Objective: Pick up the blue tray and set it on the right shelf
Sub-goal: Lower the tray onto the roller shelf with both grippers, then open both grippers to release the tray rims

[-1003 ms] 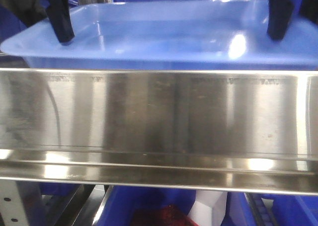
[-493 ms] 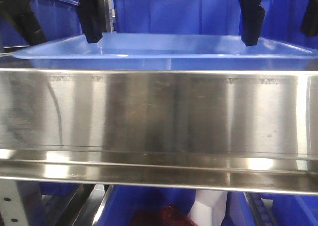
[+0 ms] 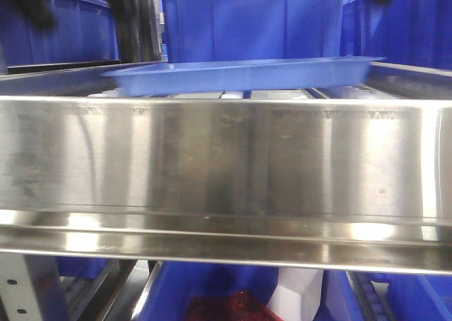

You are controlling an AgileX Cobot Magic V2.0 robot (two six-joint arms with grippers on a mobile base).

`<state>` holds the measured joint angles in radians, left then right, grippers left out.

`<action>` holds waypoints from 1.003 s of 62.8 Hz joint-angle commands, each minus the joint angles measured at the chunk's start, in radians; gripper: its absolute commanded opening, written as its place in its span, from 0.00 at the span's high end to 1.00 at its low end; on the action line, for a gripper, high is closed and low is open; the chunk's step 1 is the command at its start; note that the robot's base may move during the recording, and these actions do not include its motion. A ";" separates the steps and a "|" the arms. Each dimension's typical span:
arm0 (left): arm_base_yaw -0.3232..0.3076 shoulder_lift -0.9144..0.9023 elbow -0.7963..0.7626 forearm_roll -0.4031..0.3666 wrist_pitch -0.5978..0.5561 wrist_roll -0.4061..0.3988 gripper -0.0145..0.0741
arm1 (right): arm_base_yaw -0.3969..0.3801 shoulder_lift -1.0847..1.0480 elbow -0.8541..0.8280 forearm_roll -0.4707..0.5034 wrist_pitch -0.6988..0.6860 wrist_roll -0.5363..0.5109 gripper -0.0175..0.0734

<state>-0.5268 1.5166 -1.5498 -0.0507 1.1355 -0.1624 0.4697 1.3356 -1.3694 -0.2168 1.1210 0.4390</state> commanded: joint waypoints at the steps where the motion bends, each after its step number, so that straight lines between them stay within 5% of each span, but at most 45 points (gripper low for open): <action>1: -0.027 -0.136 0.013 0.002 -0.090 0.000 0.49 | 0.010 -0.134 0.011 -0.030 -0.029 -0.025 0.37; 15: -0.056 -0.407 0.216 -0.003 -0.215 0.000 0.77 | 0.011 -0.400 0.190 -0.027 -0.131 -0.067 0.75; 22: -0.056 -0.570 0.343 -0.003 -0.278 0.005 0.89 | 0.011 -0.540 0.325 -0.027 -0.225 -0.106 0.75; 48: -0.056 -1.090 0.865 -0.003 -0.626 0.096 0.89 | 0.011 -1.019 0.841 -0.027 -0.667 -0.176 0.75; 63: -0.056 -1.240 1.004 -0.003 -0.731 0.096 0.89 | 0.011 -1.130 0.945 -0.027 -0.830 -0.176 0.75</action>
<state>-0.5775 0.2840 -0.5273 -0.0486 0.5188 -0.0730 0.4805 0.2012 -0.4032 -0.2177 0.4139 0.2753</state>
